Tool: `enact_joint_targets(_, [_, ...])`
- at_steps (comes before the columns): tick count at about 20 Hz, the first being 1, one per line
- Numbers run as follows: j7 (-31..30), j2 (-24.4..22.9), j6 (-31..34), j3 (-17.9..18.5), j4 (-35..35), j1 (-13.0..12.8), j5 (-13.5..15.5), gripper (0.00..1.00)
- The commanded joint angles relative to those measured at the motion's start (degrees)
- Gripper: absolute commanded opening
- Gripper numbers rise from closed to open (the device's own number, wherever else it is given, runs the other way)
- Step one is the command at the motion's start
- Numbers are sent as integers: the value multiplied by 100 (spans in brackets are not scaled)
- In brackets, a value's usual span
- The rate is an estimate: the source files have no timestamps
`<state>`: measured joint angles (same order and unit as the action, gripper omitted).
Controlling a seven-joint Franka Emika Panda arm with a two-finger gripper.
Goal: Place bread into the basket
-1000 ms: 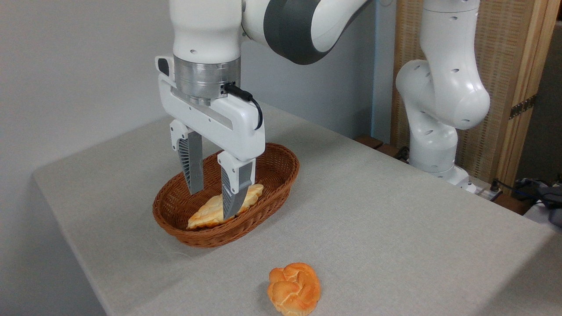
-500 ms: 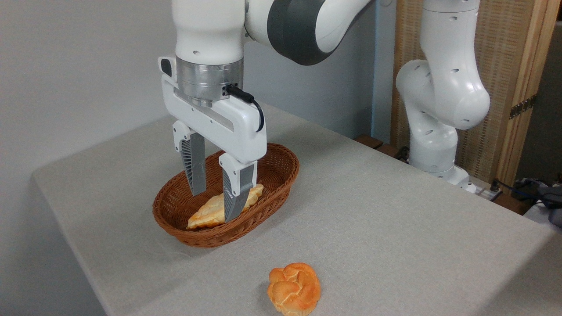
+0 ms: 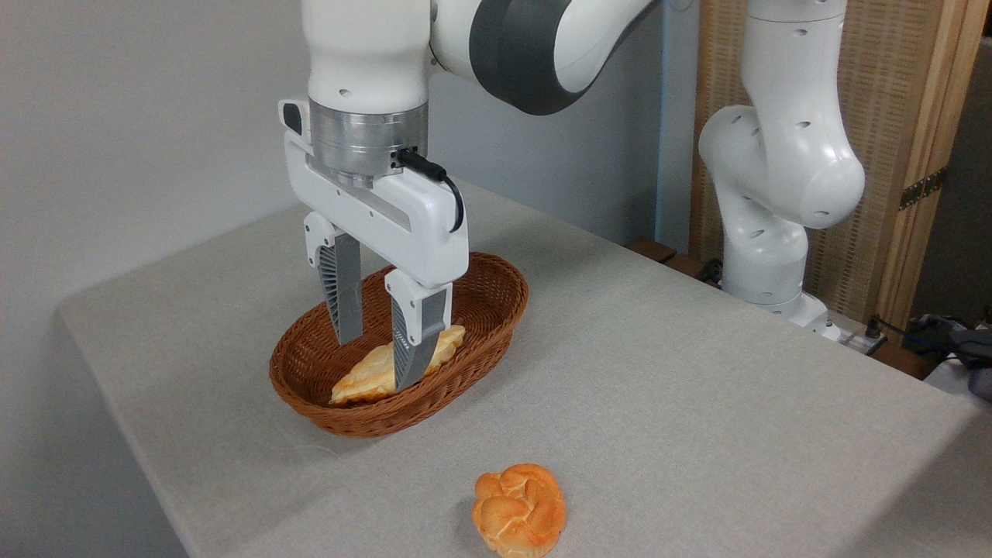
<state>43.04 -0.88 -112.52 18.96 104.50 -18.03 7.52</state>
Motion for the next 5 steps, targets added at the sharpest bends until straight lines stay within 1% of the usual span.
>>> enact_joint_targets(1, [20,-53,116,-987,-18,1035,30,100])
enact_joint_targets(2, [29,-53,116,-1296,-18,1343,30,100])
enact_joint_targets(3, [29,-53,116,-1534,-18,1564,30,100])
enact_joint_targets(4, [38,-53,116,-1684,-18,1749,39,100])
enact_joint_targets(5, [64,-53,116,-1772,-18,1855,56,100])
